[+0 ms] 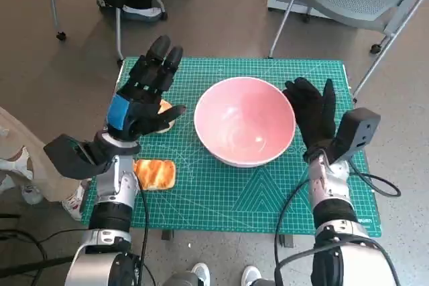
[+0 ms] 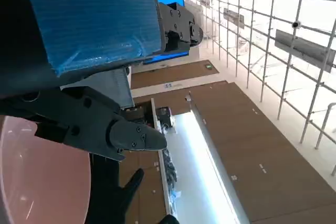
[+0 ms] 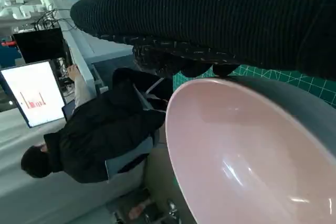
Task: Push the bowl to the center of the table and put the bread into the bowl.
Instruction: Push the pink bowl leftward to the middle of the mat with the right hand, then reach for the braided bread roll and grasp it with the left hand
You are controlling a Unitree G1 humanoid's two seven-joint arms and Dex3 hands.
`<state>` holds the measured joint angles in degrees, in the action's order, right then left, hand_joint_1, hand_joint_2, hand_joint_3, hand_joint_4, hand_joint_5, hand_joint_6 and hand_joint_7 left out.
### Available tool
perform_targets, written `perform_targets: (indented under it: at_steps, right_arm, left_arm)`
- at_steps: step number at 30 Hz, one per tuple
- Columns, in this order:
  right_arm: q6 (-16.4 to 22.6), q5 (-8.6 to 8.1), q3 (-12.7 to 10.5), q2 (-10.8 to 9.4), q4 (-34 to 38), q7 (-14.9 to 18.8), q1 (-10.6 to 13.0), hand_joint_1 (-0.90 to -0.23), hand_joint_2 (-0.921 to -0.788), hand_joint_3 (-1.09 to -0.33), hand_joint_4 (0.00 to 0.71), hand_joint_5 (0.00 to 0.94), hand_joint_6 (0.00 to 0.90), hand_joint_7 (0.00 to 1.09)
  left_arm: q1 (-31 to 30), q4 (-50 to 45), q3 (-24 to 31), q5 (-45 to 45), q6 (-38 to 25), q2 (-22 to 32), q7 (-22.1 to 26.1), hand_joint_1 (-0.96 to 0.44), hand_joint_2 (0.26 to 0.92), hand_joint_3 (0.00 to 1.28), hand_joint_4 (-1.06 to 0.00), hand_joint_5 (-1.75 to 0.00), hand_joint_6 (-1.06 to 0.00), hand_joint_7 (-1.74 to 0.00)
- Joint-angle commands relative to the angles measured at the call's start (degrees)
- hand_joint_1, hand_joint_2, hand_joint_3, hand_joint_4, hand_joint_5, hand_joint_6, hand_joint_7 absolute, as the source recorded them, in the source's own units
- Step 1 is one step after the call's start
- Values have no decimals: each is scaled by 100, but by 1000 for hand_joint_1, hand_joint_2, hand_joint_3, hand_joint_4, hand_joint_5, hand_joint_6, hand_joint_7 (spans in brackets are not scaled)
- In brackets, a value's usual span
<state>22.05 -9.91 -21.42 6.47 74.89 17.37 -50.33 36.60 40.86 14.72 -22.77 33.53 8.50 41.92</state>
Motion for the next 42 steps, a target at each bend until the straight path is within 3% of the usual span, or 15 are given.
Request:
perform_targets:
  at_steps: [1, 9, 13, 20, 26, 32, 42]
  right_arm:
    - [-47, -4, -18, 74, 53, 7, 45, -682, -921, -808, 209, 2, 199, 123]
    - [228, 86, 47, 332, -61, -79, 54, -670, -921, -833, 237, 12, 221, 132]
    - [585, 262, 179, 477, -195, -257, 55, -670, -921, -856, 233, 8, 225, 133]
    - [1761, 768, 685, 503, -805, -758, 225, -704, -921, -878, 170, 0, 195, 118]
    - [2566, 997, 1051, 461, -1490, -733, 429, -705, -921, -863, 153, 3, 170, 108]
    - [2919, 874, 1280, 401, -1868, -407, 526, -698, -921, -840, 170, 10, 167, 116]
    - [2931, 840, 1443, 376, -2162, -371, 606, -691, -921, -827, 173, 9, 168, 129]
  left_arm:
    - [-76, -42, 4, -59, -11, -16, 17, -213, 921, 214, -97, -1, -207, -2]
    - [-147, -128, 3, -81, -2, -23, 44, -217, 921, 207, -101, -2, -211, -4]
    - [-209, -260, -3, -104, -39, -14, 51, -220, 921, 204, -105, -4, -215, -5]
    - [-348, -618, -38, -99, -119, -2, -37, -219, 921, 206, -108, -4, -217, -6]
    - [-452, -988, -85, -101, -258, -20, -154, -224, 921, 216, -105, -2, -211, -3]
    - [-426, -975, -124, -66, -240, -69, -212, -234, 921, 228, -96, 0, -203, 0]
    - [-368, -780, -175, 19, -125, -73, -258, -254, 921, 221, -93, -1, -200, -1]
